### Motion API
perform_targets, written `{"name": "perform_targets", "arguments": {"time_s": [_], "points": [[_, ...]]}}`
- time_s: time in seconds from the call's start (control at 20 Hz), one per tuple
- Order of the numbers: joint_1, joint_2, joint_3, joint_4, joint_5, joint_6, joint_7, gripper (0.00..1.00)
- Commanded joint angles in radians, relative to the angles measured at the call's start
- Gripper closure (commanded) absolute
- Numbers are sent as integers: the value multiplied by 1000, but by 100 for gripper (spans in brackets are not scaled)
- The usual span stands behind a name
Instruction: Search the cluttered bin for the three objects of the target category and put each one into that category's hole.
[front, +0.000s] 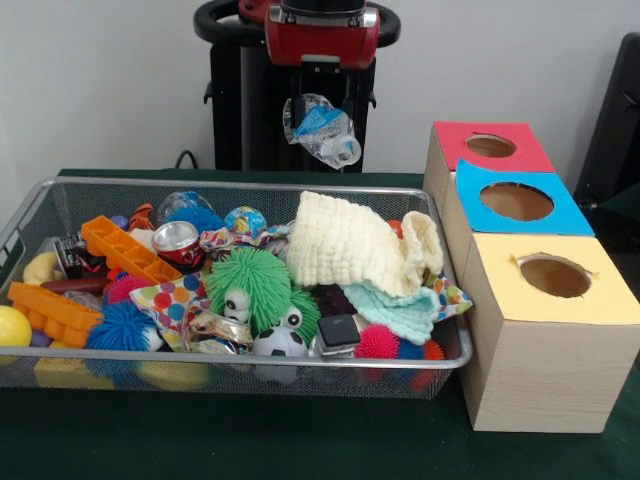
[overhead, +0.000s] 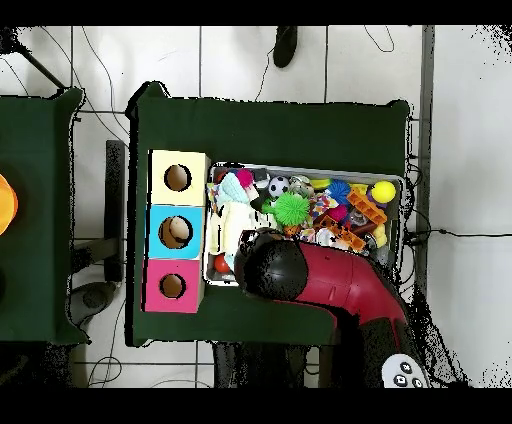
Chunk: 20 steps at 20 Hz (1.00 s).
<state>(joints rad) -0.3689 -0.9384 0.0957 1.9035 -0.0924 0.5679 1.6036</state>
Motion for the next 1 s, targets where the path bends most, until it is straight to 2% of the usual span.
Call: {"name": "perform_targets", "arguments": {"time_s": [0.05, 0.55, 1.0], "points": [[-26, -13, 47, -18, -48, 154, -37, 100], [47, -32, 52, -84, -31, 259, 36, 100], [129, -42, 33, -107, -10, 291, 119, 100]]}}
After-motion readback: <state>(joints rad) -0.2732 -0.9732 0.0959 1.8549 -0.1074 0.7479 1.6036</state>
